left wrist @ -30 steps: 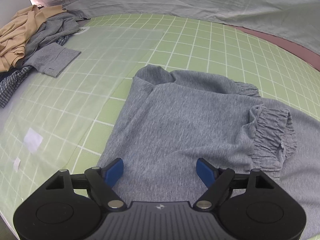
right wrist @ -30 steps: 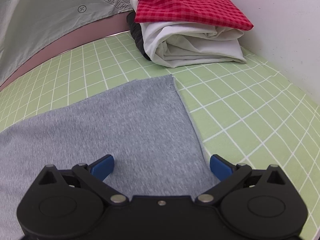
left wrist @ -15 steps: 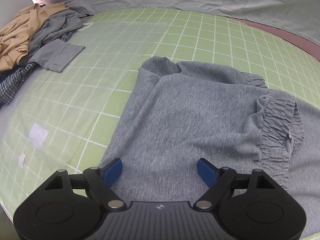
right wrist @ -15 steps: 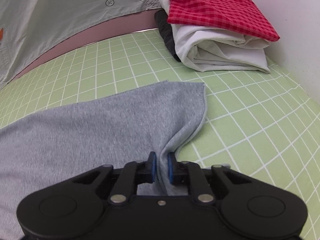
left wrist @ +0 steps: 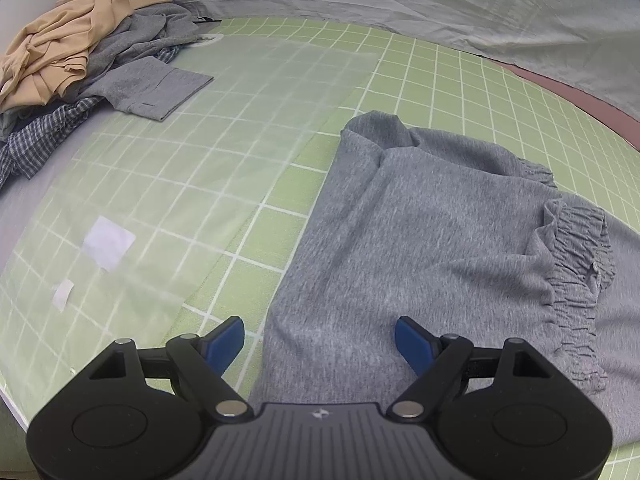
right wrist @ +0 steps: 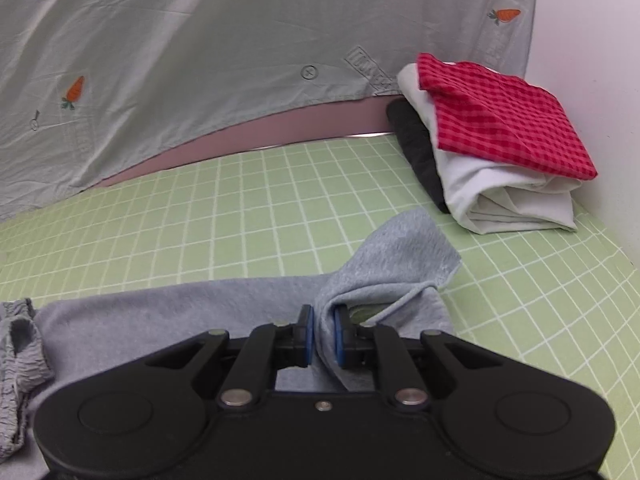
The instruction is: Fold clothes
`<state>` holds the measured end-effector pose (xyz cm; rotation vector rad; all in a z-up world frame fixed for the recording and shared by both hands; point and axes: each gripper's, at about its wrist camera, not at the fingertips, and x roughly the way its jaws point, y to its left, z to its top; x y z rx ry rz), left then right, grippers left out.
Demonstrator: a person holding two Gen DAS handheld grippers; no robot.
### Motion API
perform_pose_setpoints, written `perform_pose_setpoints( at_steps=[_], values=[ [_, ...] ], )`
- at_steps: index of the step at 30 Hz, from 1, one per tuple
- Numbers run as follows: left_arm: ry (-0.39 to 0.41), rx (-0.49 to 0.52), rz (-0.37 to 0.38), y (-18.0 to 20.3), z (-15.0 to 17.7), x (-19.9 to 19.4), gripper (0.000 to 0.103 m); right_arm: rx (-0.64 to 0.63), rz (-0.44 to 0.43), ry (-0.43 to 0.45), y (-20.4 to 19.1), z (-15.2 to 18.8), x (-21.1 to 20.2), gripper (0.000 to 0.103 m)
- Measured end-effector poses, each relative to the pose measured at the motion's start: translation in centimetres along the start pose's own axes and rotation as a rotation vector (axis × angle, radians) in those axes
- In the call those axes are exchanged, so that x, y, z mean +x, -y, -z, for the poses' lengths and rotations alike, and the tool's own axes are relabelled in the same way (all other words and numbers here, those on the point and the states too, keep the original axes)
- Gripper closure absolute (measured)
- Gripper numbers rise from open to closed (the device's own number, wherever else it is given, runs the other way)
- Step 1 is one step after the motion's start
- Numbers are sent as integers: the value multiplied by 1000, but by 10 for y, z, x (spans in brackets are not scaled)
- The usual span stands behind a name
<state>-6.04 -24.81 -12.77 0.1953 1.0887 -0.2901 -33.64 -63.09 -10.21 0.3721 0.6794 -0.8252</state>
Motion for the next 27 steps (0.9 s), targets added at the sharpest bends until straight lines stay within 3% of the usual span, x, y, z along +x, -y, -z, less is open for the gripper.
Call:
perform_pose_setpoints(
  at_steps=[5,8,10,11,14,15,20,23,27],
  values=[
    [3,13,42,-4,3,-2,20,-54,-169,-30,-85,14,-10,92],
    [4,38,66,0,5,-2,20,-135,-249,-113,-137,40,3,90],
    [12,60,76,3,6,-3,20,-210,-259,-163,-160,54,9,89],
    [14,65,77,4,6,-3,20,-232,-261,-172,-166,59,9,82],
    [17,70,77,5,5,-3,20,-173,-259,-115,-154,50,-2,62],
    [15,64,75,5,4,-2,20,-145,-256,-96,-149,46,-5,61],
    [0,55,70,6,2,2,20,70,-137,-47,-92,29,-4,62],
    [-9,68,60,9,2,3,20,79,-25,-102,-71,38,9,70],
    [-13,89,54,12,4,3,20,62,5,-167,-64,60,18,75]
  ],
)
